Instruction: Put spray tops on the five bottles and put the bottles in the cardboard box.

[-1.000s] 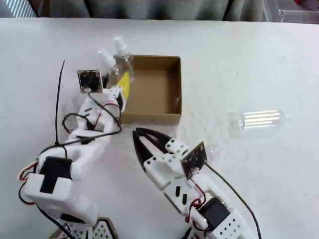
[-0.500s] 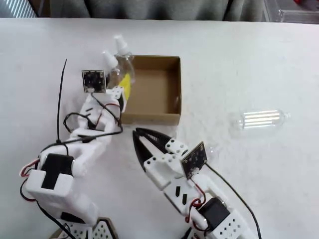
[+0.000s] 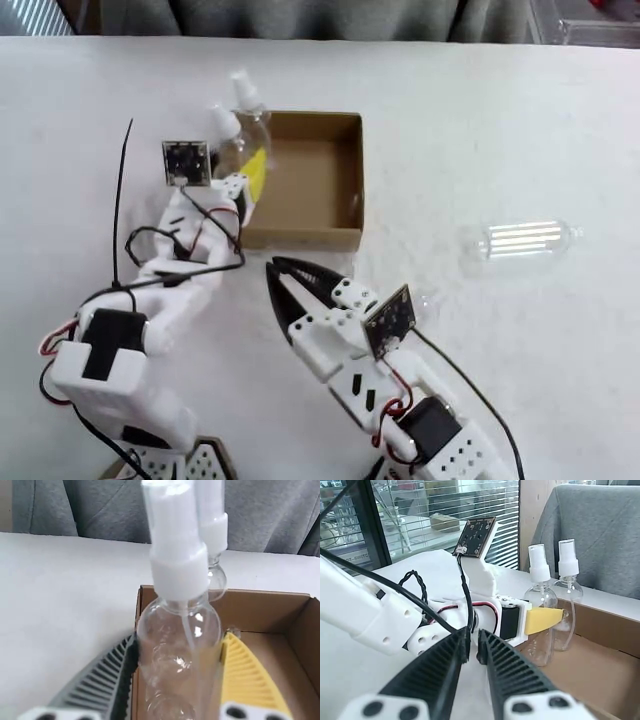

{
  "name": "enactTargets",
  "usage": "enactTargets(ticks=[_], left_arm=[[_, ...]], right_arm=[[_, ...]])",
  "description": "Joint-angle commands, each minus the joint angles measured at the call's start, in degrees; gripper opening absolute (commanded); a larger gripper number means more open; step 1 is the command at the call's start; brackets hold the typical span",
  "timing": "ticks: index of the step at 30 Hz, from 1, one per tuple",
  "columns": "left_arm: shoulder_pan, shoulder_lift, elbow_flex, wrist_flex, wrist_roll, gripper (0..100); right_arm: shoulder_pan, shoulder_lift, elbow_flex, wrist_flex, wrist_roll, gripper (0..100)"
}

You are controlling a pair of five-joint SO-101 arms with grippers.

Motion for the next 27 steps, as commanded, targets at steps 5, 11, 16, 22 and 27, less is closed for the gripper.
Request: enactTargets(ticks=[5, 11, 16, 22, 27], left_arm=[[-0.2, -5.5, 1.1, -0.6, 1.7, 26], [-0.4, -8.2, 3.0, -0.5, 1.6, 26], [-0.4, -10.3, 4.4, -0.5, 1.3, 26], [-0.2, -14.5, 7.3, 0.2, 1.2, 26], [0.1, -20.1, 8.3, 8.3, -0.6, 26]], right_arm=[[0.0, -0.3, 0.4, 0.2, 0.5, 1.5], [0.0, -0.3, 0.4, 0.2, 0.5, 1.5], [0.0, -0.3, 0.4, 0.2, 0.5, 1.5], [0.0, -0.2, 0.4, 0.2, 0.5, 1.5], [0.0, -0.1, 0.4, 0.2, 0.5, 1.5]])
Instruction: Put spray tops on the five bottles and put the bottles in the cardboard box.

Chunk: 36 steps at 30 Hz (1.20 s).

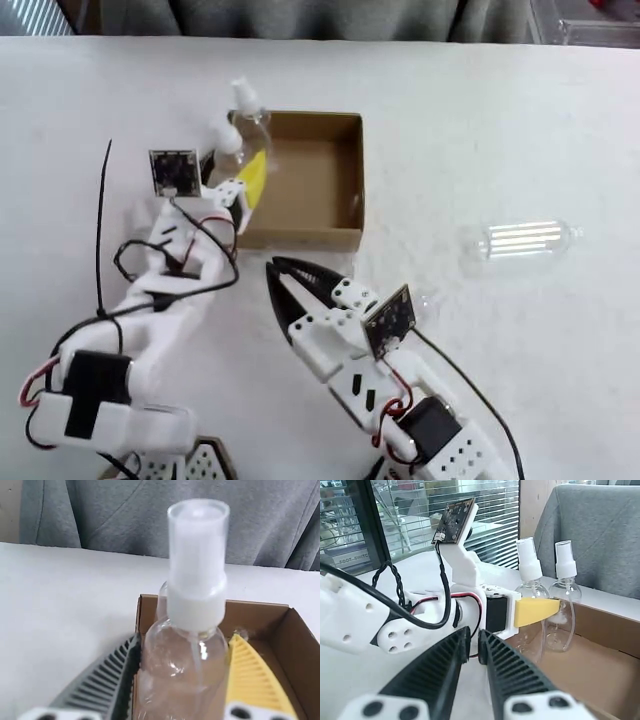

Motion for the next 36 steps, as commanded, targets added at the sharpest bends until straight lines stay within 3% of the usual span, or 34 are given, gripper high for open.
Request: enactTargets(ticks=[1, 7, 17, 22, 36], left_arm=[[0.0, -6.5, -0.4, 5.9, -1.9, 26], [0.1, -9.7, -0.3, 10.6, -2.1, 26], [0.1, -10.1, 0.9, 10.4, -2.3, 27], [0.2, -10.1, 0.9, 10.7, -2.2, 33], [0.2, -10.1, 0.7, 10.7, -2.1, 33]], right_arm=[[0.0, -0.1, 0.4, 0.2, 0.5, 1.5], [0.0, -0.1, 0.4, 0.2, 0.5, 1.5], [0.0, 0.0, 0.4, 0.2, 0.5, 1.5], [0.0, -0.1, 0.4, 0.2, 0.5, 1.5], [0.0, 0.0, 0.4, 0.2, 0.5, 1.5]])
